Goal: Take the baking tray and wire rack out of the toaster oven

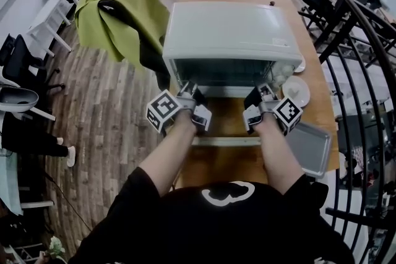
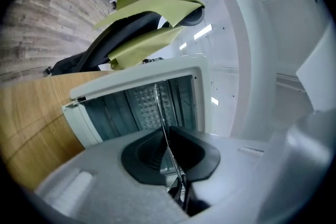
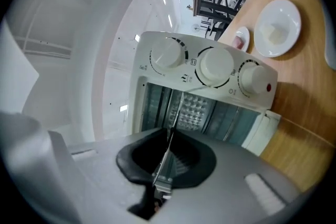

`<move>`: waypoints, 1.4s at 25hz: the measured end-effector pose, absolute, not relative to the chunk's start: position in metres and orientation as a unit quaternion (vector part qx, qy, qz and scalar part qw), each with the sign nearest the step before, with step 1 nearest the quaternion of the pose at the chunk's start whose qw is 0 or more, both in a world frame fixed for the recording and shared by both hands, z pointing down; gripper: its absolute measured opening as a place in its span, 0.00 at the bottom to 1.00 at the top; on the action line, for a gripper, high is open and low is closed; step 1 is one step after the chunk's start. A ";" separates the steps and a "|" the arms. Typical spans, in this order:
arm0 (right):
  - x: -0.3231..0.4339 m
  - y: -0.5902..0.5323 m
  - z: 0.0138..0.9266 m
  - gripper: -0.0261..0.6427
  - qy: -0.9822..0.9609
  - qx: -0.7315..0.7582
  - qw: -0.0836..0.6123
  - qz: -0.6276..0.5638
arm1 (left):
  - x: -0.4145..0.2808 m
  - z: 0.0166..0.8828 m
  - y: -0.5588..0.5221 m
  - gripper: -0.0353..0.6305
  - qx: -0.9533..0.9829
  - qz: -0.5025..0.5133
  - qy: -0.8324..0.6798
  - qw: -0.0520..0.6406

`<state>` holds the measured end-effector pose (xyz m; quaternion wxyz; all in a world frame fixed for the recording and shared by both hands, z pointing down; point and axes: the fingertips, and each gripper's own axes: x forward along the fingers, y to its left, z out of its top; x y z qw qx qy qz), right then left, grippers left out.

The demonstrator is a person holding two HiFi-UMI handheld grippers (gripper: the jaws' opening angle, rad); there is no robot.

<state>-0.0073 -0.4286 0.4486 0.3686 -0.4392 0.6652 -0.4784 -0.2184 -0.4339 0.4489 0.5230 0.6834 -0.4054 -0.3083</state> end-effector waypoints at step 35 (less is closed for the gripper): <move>-0.008 -0.269 0.444 0.08 0.691 -0.421 0.343 -0.477 | -0.220 0.439 -0.272 0.10 0.697 -0.299 -0.424 0.495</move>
